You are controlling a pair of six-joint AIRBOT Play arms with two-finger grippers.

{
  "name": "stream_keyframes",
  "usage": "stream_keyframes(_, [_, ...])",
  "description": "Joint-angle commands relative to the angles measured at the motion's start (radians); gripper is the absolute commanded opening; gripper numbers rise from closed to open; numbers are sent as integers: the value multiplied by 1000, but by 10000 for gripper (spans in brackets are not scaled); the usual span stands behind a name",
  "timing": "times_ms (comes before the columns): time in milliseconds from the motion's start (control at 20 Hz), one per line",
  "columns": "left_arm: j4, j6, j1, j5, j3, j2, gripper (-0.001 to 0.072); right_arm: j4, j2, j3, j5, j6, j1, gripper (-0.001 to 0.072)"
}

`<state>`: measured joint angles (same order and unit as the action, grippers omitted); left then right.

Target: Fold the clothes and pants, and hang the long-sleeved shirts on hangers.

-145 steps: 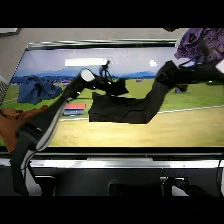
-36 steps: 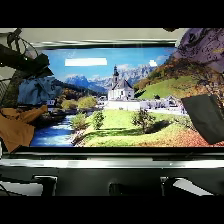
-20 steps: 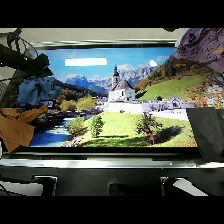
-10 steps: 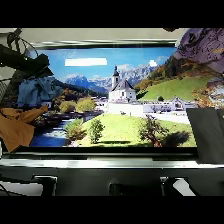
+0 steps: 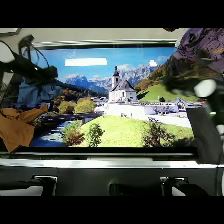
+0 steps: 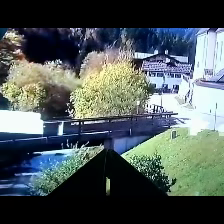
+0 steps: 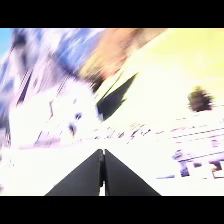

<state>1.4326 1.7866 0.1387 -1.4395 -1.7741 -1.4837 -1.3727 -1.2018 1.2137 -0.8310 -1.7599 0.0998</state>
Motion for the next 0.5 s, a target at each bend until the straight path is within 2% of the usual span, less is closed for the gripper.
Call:
stream_keyframes(0, [44,-14,59,167,266,138,16,-87,-18,3,-33,34,253,32])
stream_keyframes(150, [37,-14,64,198,364,196,18,-85,-18,3,-34,33,293,33])
stream_keyframes(450, [79,-14,62,181,366,193,19,-83,-18,3,-42,33,293,33])
